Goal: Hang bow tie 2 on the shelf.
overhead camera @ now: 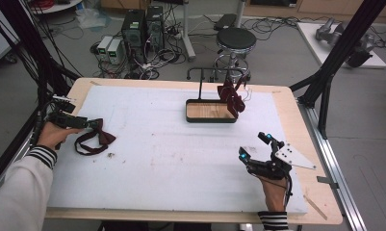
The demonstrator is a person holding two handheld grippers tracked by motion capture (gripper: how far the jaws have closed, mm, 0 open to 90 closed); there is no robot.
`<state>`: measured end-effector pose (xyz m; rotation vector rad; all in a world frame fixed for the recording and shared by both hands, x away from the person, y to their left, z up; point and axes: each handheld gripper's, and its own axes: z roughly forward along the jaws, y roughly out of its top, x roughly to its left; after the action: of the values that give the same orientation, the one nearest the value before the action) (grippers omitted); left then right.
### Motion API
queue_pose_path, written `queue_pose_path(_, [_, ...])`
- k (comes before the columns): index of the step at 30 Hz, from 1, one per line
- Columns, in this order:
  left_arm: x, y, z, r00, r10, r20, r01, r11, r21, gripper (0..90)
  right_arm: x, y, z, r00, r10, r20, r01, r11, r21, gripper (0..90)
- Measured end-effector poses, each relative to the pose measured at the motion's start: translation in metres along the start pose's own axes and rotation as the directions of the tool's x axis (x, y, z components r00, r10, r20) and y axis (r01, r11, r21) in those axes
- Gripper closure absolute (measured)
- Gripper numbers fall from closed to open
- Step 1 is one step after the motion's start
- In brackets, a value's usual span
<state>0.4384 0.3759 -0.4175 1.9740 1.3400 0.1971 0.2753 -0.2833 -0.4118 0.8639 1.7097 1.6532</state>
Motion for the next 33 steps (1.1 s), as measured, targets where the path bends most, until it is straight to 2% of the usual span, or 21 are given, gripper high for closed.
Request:
queue_pose_path(6, [0.001, -0.001, 0.003, 0.9986, -0.028, 0.046, 0.028, 0.9996, 0.0, 40.6, 0.0, 0.0, 0.001, 1.0, -0.005, -0.002, 0.005, 1.0, -0.004, 10.7])
queue_pose_path(10, [0.001, -0.001, 0.005, 0.9979, -0.033, 0.055, 0.033, 0.9994, 0.012, 44.5, 0.0, 0.0, 0.001, 1.0, -0.006, -0.002, 0.006, 1.0, -0.003, 10.6])
queue_pose_path(14, [0.001, -0.001, 0.004, 0.9978, -0.035, 0.056, 0.034, 0.9994, 0.009, 53.2, 0.0, 0.0, 0.001, 1.0, -0.002, -0.002, 0.002, 1.0, 0.001, 10.7])
queue_pose_path(15, [0.001, -0.001, 0.003, 0.998, -0.031, 0.055, 0.03, 0.9995, 0.008, 57.8, 0.001, 0.0, 0.001, 1.0, -0.001, -0.001, 0.001, 1.0, 0.002, 10.7])
queue_pose_path(19, [-0.001, -0.001, 0.003, 0.9982, -0.013, 0.059, 0.013, 0.9999, 0.003, 66.1, 0.001, 0.0, 0.002, 1.0, -0.004, -0.003, 0.004, 1.0, 0.002, 10.7])
queue_pose_path(22, [-0.003, -0.001, 0.003, 0.9977, 0.021, 0.064, -0.021, 0.9998, -0.002, 78.1, 0.001, -0.001, 0.002, 1.0, -0.004, -0.005, 0.004, 1.0, 0.008, 10.7])
queue_pose_path(28, [-0.008, 0.0, 0.003, 0.996, 0.056, 0.07, -0.055, 0.9984, -0.01, 83.7, 0.002, -0.001, 0.002, 1.0, -0.002, -0.006, 0.002, 1.0, 0.004, 10.7])
queue_pose_path(33, [-0.014, 0.002, -0.003, 0.9949, 0.076, 0.067, -0.073, 0.9957, -0.057, 84.1, 0.002, -0.001, 0.003, 0.9999, -0.005, -0.009, 0.005, 1.0, 0.008, 10.7])
